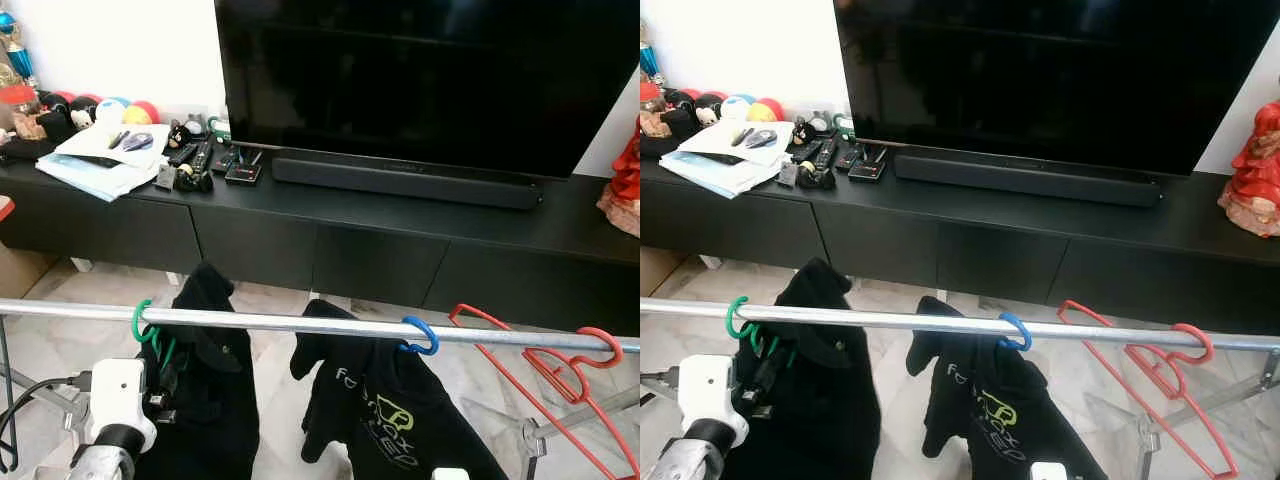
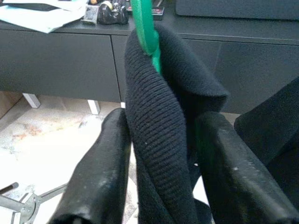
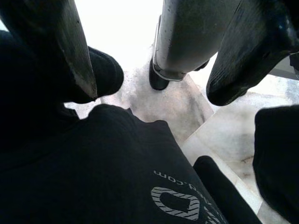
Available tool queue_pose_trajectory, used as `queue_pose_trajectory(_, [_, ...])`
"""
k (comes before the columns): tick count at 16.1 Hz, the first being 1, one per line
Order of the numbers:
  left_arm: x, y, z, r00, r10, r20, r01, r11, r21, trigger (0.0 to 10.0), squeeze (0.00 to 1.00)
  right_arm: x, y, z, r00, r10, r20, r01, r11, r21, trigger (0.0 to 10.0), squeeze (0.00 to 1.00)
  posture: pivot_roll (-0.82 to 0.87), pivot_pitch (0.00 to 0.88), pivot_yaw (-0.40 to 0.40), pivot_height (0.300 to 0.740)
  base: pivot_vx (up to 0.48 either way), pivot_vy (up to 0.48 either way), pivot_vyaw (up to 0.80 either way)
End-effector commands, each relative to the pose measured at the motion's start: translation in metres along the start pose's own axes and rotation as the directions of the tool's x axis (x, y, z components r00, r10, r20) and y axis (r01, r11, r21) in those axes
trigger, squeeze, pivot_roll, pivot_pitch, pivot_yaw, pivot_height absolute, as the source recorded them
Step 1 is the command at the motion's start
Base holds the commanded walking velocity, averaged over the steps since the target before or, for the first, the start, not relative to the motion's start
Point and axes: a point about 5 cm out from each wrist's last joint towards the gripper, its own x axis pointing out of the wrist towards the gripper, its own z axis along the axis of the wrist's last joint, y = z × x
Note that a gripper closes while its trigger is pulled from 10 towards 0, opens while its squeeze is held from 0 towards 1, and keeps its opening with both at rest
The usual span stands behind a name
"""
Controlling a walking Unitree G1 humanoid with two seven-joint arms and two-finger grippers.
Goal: Hang hanger
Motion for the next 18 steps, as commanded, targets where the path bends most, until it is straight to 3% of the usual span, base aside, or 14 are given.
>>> queue_pose_trajectory(1, [-0.003, 0.000, 0.002, 1.000, -0.005, -0.003, 0.005, 1.000, -0.005, 10.0, 1.00, 0.000, -0.001, -0.002, 1.000, -0.008, -0.004, 0.008, 1.000, 0.012, 10.0, 0.00, 0.04, 0.079, -0.021, 0.721, 0.000, 0.000, 0.00])
queue_pose_trajectory(8, [-0.024, 0.002, 0.026, 0.996, 0.030, 0.084, -0.032, 0.999, 0.026, 10.0, 1.00, -0.001, 0.000, -0.003, 1.000, -0.011, -0.004, 0.011, 1.000, 0.015, 10.0, 0.00, 0.04, 0.065, -0.015, 0.721, 0.000, 0.000, 0.00])
queue_pose_trajectory(10, [-0.031, 0.003, 0.023, 0.996, 0.040, 0.076, -0.042, 0.999, 0.030, 10.0, 1.00, -0.001, 0.000, -0.003, 1.000, -0.009, -0.004, 0.010, 1.000, 0.013, 10.0, 0.00, 0.04, 0.059, -0.011, 0.721, 0.000, 0.000, 0.00])
queue_pose_trajectory(13, [-0.043, 0.020, 0.016, 0.982, 0.171, 0.081, -0.175, 0.983, 0.054, 10.0, 1.00, -0.001, 0.000, -0.003, 1.000, -0.009, -0.004, 0.009, 1.000, 0.011, 10.0, 0.00, 0.04, 0.047, -0.010, 0.721, 0.000, 0.000, 0.00])
queue_pose_trajectory(14, [-0.048, 0.030, 0.008, 0.963, 0.264, 0.052, -0.267, 0.963, 0.042, 10.0, 0.60, -0.001, 0.001, -0.004, 1.000, -0.007, -0.005, 0.007, 1.000, 0.007, 10.0, 0.00, 0.05, 0.040, -0.008, 0.721, 0.000, 0.000, 0.00])
queue_pose_trajectory(15, [-0.051, 0.032, -0.002, 0.962, 0.274, 0.014, -0.275, 0.959, 0.072, 10.0, 0.00, -0.001, 0.002, -0.003, 1.000, -0.005, -0.004, 0.005, 1.000, 0.009, 10.0, 0.00, 0.05, 0.038, -0.006, 0.721, 0.000, 0.000, 0.00])
queue_pose_trajectory(18, [-0.057, 0.027, -0.037, 0.961, 0.237, -0.142, -0.227, 0.970, 0.083, 10.0, 0.00, 0.000, 0.002, -0.003, 1.000, -0.004, -0.002, 0.004, 1.000, 0.008, 10.0, 0.00, 0.04, 0.049, -0.006, 0.721, 0.000, 0.000, 0.00])
